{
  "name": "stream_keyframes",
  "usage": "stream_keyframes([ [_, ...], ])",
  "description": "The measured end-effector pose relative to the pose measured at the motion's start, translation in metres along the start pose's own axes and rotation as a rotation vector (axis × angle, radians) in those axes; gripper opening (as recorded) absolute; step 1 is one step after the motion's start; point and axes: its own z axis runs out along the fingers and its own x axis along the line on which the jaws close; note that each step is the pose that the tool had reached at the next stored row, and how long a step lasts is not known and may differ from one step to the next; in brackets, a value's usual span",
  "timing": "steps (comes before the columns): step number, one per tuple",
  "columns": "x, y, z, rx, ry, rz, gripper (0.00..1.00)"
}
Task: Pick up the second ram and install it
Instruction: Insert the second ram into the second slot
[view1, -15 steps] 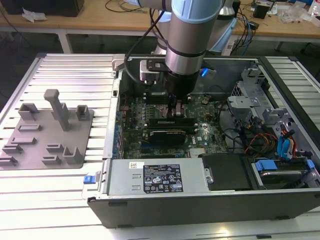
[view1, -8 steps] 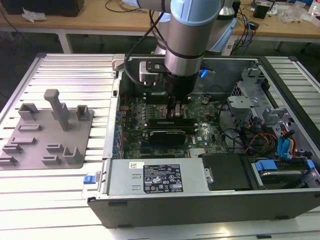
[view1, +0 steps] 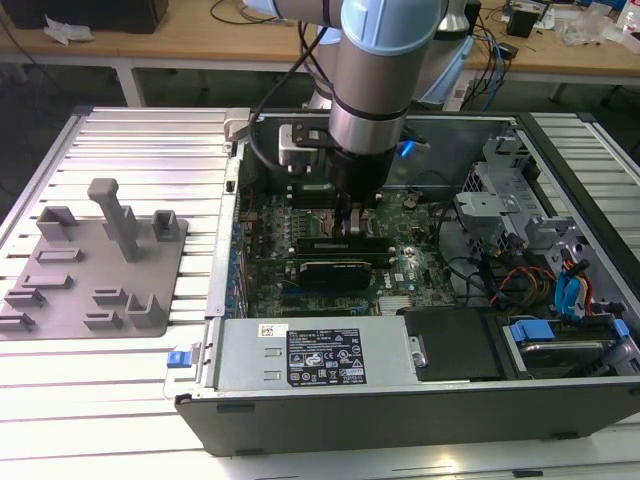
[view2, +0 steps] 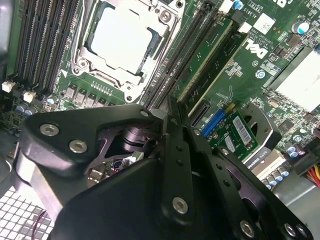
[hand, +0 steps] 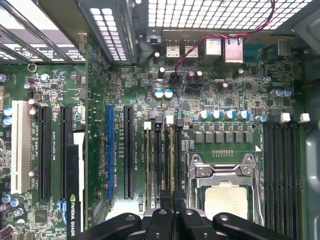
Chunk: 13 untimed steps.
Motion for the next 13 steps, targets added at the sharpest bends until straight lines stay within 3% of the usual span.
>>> stream_keyframes([
  [13,0.0001,-0.0001,0.0031,0.0000,-0.0024,0.001,0.09],
])
